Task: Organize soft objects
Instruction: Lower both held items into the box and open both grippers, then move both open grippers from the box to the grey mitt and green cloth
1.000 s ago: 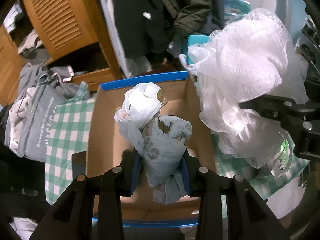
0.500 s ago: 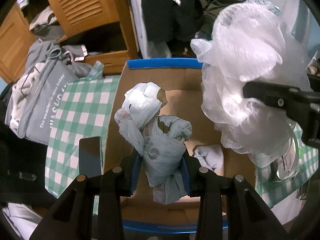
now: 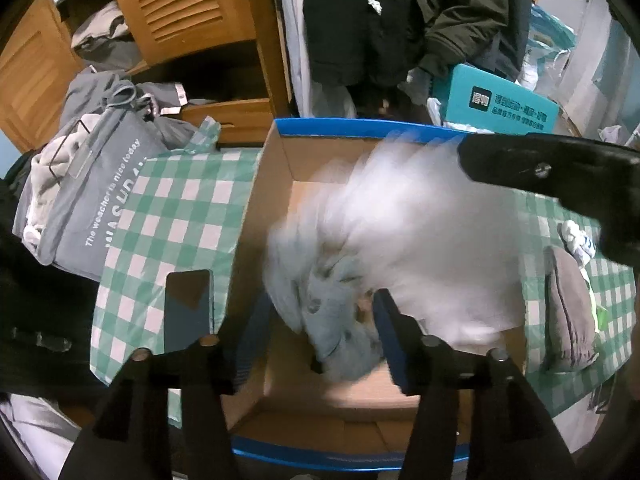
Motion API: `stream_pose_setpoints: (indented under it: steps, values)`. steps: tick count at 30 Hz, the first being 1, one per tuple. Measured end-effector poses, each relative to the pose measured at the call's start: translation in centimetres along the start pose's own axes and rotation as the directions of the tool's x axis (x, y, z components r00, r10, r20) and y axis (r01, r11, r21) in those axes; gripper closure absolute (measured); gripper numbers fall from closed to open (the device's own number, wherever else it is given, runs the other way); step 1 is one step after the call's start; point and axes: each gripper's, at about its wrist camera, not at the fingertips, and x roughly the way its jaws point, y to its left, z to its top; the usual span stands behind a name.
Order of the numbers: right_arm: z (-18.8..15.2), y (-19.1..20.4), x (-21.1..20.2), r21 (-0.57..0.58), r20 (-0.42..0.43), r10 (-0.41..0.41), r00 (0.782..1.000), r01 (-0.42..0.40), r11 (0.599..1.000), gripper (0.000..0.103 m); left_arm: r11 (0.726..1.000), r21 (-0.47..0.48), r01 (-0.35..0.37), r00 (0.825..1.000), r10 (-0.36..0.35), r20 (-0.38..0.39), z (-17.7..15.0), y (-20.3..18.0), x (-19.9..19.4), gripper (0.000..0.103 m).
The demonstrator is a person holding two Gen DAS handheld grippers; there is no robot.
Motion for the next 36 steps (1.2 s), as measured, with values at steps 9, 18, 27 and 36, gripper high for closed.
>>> stream_pose_setpoints:
  steps: [9, 18, 27, 36]
  values:
    - [-0.4, -0.6, -1.2, -0.003, 0.002, -0.022, 1.000, 0.022, 1.000, 0.021, 1.000, 0.009, -0.011, 1.000, 0.011, 0.019, 0.0, -0.2, -0.5, 0.033]
    - [-2.5, -3.0, -2.3, 0.030, -0.021, -0.049, 0.999, 0.050, 0.998, 0.021, 0.998, 0.059, 0.000, 0.999, -0.003, 0.050, 0.2, -2.6, -2.0, 0.028]
    - [-4.7, -6.4, -4.4, 0.087, -0.023, -0.074, 0.997, 0.076, 0.993, 0.021, 0.991, 0.128, 0.030, 0.997, -0.039, 0.067, 0.3, -5.8, -3.4, 0.028]
    - [-6.8, -9.5, -6.5, 0.140, -0.017, -0.100, 0.995, 0.102, 0.985, 0.021, 0.980, 0.194, 0.042, 0.994, -0.061, 0.090, 0.4, -9.3, -4.8, 0.027]
